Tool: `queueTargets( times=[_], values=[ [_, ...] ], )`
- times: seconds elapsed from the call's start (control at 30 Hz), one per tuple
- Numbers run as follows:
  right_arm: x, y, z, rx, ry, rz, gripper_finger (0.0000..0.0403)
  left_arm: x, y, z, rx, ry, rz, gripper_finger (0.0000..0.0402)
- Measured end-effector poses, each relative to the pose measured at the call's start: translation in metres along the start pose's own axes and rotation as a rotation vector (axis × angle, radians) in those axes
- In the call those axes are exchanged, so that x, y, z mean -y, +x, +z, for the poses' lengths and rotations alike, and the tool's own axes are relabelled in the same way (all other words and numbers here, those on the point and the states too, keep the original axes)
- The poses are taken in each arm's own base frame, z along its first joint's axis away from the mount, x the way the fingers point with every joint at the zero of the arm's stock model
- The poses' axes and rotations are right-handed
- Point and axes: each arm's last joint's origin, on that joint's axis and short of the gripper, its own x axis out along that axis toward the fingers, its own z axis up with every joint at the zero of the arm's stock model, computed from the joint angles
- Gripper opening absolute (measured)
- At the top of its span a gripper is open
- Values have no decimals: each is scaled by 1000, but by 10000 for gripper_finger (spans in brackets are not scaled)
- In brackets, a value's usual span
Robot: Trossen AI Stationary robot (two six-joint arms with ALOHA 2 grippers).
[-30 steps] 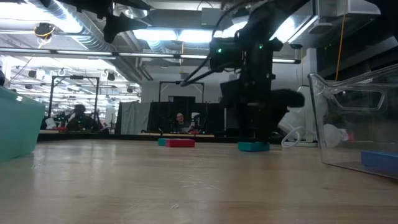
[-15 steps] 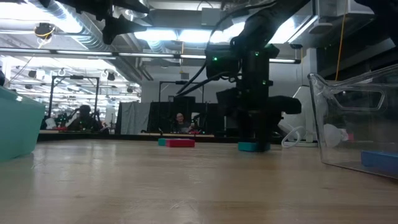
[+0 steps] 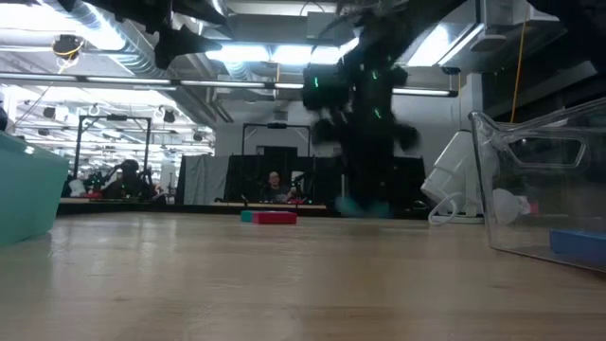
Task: Pick & Place Office items
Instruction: Put the bottom light blue digital clock into the transparent bin
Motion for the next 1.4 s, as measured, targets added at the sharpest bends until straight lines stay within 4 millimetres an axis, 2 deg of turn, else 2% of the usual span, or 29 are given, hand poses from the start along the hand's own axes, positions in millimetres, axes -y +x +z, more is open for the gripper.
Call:
queueTargets(
  times=[0.2,0.33,0.43,0.57,0.73,0.83,0.9,1.0,1.13,1.27,1.4],
  values=[
    [9,-71,21,323,124,210,138,0,0,0,0,0,-6,226],
    [4,-127,25,528,140,310,138,0,0,0,1,0,-7,226],
    [-8,-157,19,607,150,372,138,0,0,0,-1,0,-10,226],
    [-38,-197,4,649,176,430,138,0,0,0,-1,0,-11,226],
    [-81,-218,-16,554,213,488,138,1,0,0,2,0,-12,226],
    [-112,-210,-26,445,242,470,138,1,0,0,2,0,-12,226],
    [-130,-195,-31,359,258,472,138,1,0,1,2,0,-11,226],
    [-157,-164,-41,228,288,481,138,1,0,0,2,0,-11,226],
    [-192,-112,-59,83,304,502,138,1,0,0,1,-9,-12,226],
    [-214,-72,-77,4,334,524,138,1,0,0,1,-8,-12,226],
    [-221,-44,-88,2,386,529,138,0,0,0,-1,-8,-10,226]
  ],
)
